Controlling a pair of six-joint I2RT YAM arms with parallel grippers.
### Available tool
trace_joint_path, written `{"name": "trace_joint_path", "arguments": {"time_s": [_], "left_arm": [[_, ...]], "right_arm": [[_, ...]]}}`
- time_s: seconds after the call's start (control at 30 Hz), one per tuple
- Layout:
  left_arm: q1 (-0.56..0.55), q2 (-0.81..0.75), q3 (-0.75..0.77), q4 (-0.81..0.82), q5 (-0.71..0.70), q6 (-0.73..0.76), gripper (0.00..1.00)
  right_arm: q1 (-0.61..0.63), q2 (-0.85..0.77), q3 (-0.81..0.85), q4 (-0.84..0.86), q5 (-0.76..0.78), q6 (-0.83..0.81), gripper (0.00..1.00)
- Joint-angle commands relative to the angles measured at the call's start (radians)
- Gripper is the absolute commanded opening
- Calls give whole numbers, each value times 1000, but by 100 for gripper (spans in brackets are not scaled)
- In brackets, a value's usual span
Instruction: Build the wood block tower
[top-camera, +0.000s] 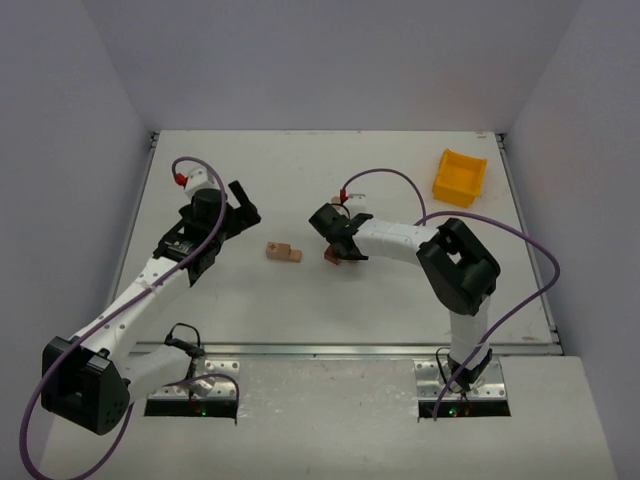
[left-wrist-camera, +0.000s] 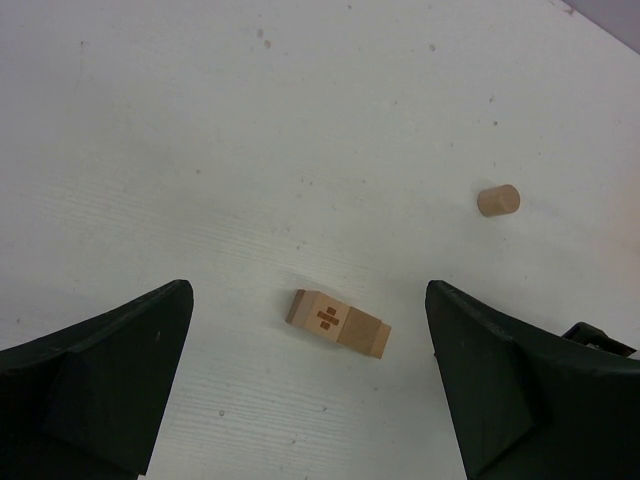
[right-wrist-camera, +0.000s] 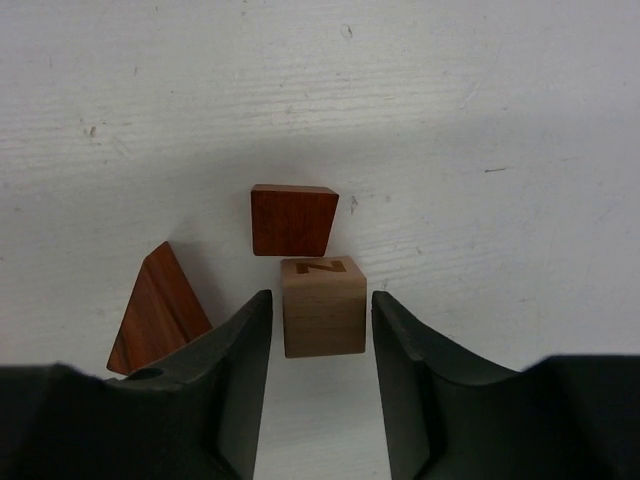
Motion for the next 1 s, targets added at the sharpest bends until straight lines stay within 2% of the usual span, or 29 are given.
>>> {"name": "trace_joint_path", "arguments": {"time_s": [0.0,0.17,0.3,0.33,0.43,0.47,0.53,0.6,0.63,0.7,0.8,0.9,0.97], "left_arm": [[9,1,-2,49,15,9,100],[10,5,-2,52,18,11,100],[9,6,-2,52,20,12,100],[9,5,-3,52,20,14,100],[9,4,-2,53,27,20,100],[9,5,-4,56,32,23,100],[9,5,-8,61,39,29,100],[9,6,-19,79,52,35,100],[9,6,-22,84,58,39,100],[9,3,-29,89,58,45,100],[9,-4,-33,95,48,54,100],[9,-10,-43,111,39,55,100],[9,-12,-51,116,30,57,100]], "right_arm": [[-2,-42,6,12,26,-3,36],[-3,-50,8,17,29,-21,33],[-2,-79,-5,54,31,-95,19],[-1,-90,-11,57,29,-100,18],[-3,-164,-78,266,-42,-449,15],[-3,-200,-117,366,-116,-613,11],[-3,-245,-167,457,-276,-749,11],[-3,-289,-213,492,-630,-1137,15],[-3,-298,-222,496,-737,-1235,14],[-5,-281,-168,455,-915,-1333,10],[-6,-198,-23,250,-1016,-1448,5],[-6,-127,75,191,-1083,-1470,3],[-6,-123,71,209,-1118,-1468,4]]}}
